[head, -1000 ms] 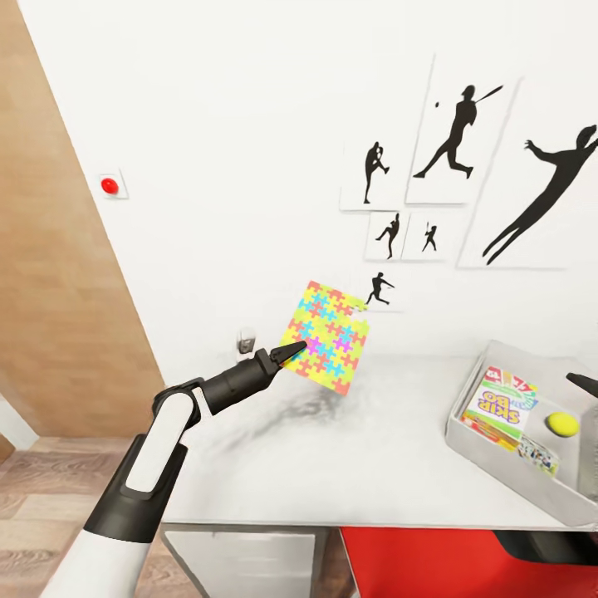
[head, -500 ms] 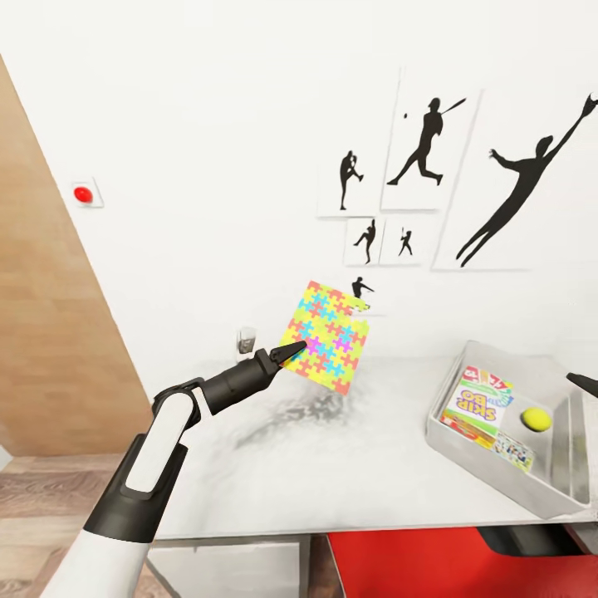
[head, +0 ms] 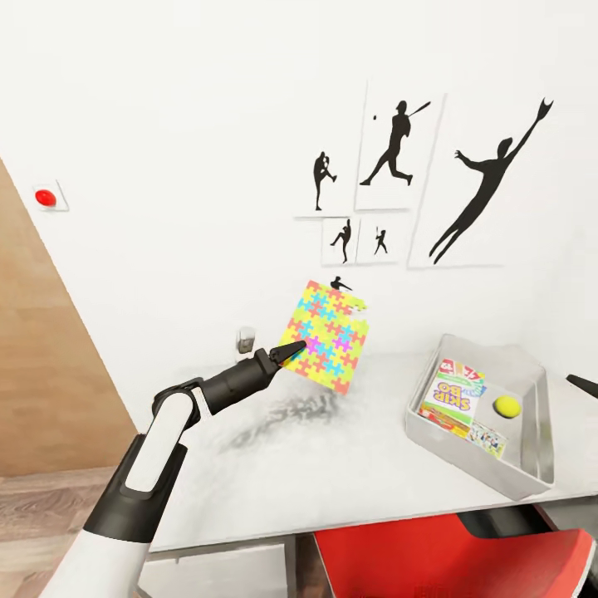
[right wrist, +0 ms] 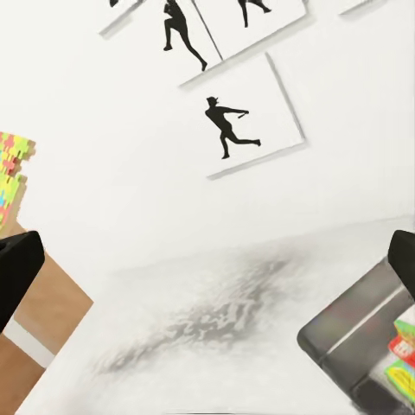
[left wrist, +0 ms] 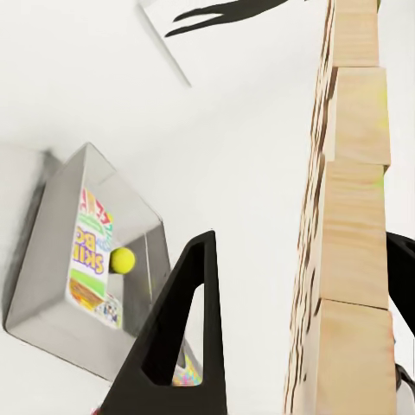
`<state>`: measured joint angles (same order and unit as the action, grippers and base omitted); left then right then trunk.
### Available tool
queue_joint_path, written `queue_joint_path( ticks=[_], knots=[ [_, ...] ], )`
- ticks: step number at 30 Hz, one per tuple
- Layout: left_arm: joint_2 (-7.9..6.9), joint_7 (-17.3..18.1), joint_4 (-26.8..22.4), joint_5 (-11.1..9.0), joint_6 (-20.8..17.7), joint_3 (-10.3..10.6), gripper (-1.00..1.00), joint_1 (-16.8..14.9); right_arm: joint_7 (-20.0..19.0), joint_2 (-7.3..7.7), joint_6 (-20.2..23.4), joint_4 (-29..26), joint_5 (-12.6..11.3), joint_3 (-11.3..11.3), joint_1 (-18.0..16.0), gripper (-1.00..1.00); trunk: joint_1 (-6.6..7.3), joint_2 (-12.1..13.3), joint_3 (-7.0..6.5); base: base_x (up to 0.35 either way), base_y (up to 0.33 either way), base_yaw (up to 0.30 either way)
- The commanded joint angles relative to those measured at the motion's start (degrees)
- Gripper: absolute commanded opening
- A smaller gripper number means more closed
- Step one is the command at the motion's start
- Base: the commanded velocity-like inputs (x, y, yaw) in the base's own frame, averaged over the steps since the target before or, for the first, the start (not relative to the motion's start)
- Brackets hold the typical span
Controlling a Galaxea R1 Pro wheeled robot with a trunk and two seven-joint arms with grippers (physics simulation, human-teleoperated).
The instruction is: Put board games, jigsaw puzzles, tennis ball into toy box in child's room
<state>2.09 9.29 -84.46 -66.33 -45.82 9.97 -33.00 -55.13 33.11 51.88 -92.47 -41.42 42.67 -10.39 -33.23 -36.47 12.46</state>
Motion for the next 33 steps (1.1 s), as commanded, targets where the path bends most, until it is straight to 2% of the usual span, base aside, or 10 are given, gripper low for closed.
queue_joint_path(
  ticks=[1,8,14,24,33],
  knots=[
    [0.02,0.2,0.0,0.1,-0.2,-0.1,-1.00,0.0,-0.2,0.01,0.3,0.0,0.0,0.0,-0.1,1.00,-0.02,-0.1,0.09,0.000,0.000,-0.264],
    [0.08,0.0,-0.1,0.1,-0.2,0.1,-1.00,-0.1,-0.2,-0.01,0.4,0.0,0.0,0.0,-0.1,1.00,-0.02,-0.1,0.09,0.000,-0.146,-0.190],
    [0.03,-0.1,-0.5,0.1,-0.2,0.1,-1.00,-0.1,-0.2,-0.10,0.4,0.0,0.0,-0.1,-0.1,1.00,-0.02,-0.1,0.09,0.000,-0.205,-0.086],
    [0.02,0.0,-0.6,0.1,-0.2,0.1,-1.00,-0.1,-0.1,-0.54,0.4,0.0,0.0,-0.6,-0.2,1.00,-0.02,-0.1,0.09,0.000,-0.052,-0.047],
    [0.06,-0.2,-0.9,0.1,-0.2,0.2,-1.00,0.0,3.3,-0.67,2.4,0.1,0.4,-1.6,-0.2,1.00,-0.02,-0.1,0.09,0.002,-0.021,-0.005]
  ],
)
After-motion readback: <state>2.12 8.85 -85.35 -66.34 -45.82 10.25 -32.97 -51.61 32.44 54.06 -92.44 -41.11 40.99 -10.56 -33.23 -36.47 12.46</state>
